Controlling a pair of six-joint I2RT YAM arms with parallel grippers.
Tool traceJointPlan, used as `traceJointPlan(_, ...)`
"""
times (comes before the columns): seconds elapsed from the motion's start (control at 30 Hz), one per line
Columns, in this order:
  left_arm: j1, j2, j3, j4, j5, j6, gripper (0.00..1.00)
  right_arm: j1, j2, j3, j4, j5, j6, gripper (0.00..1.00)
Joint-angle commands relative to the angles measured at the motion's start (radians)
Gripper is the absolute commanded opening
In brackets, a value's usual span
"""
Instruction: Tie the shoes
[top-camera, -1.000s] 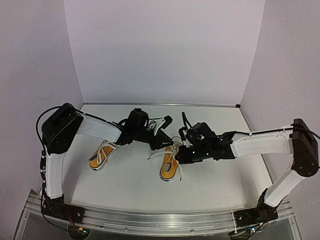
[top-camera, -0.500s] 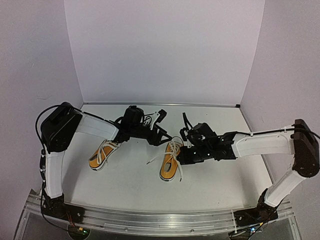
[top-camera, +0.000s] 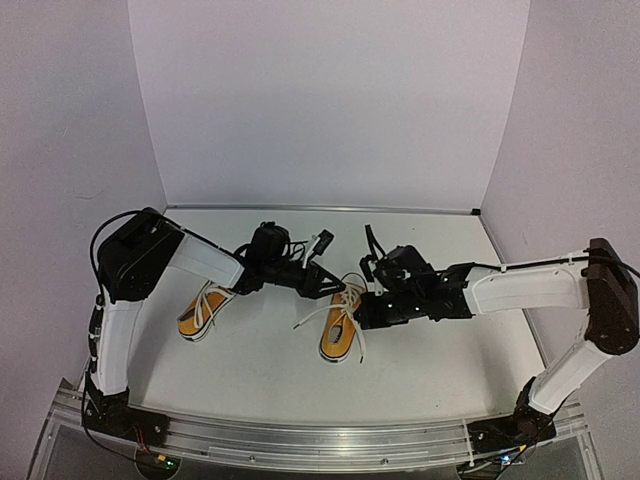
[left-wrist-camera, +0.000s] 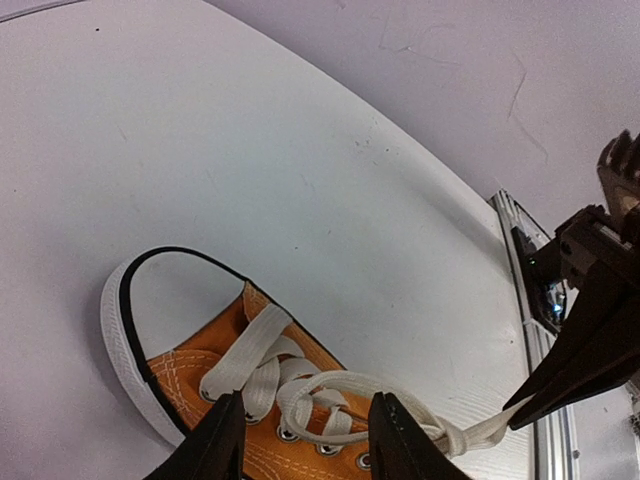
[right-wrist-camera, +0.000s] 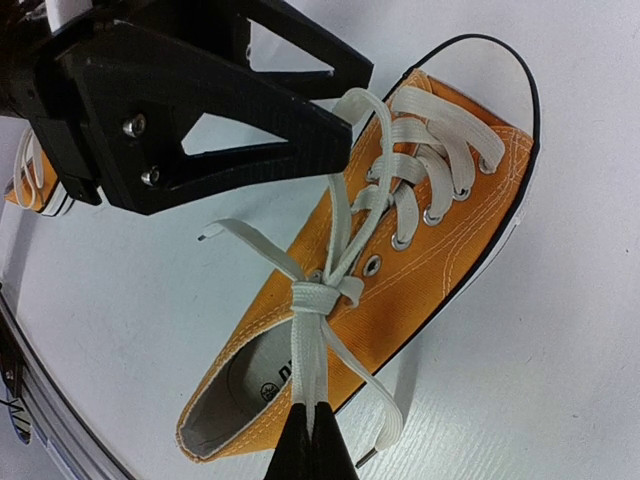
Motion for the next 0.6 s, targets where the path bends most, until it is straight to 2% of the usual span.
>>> traceJointPlan(0.0,-0.001,-0.029,-0.014,0.149,0.059,-0.057,0.36,-0.013,-0.025,-0.008,-0.003,0.022,-0.017,0.00)
traceJointPlan(0.17,0.021,-0.081,-0.084,0.229,0.027,-0.097,0.02,-0.038,-0.044,-0.020,-0.014,0.015,-0.031,0.00)
traceJointPlan(0.27,0.044,-0.102,-0.125,0.275,0.009,-0.123,0.00,-0.059,-0.074,-0.037,-0.025,0.018,-0.040,0.00)
traceJointPlan(0.57,0.066,-0.155,-0.211,0.275,-0.073,-0.096,0.00,-0.156,-0.135,-0.119,-0.068,0.004,-0.104,0.00)
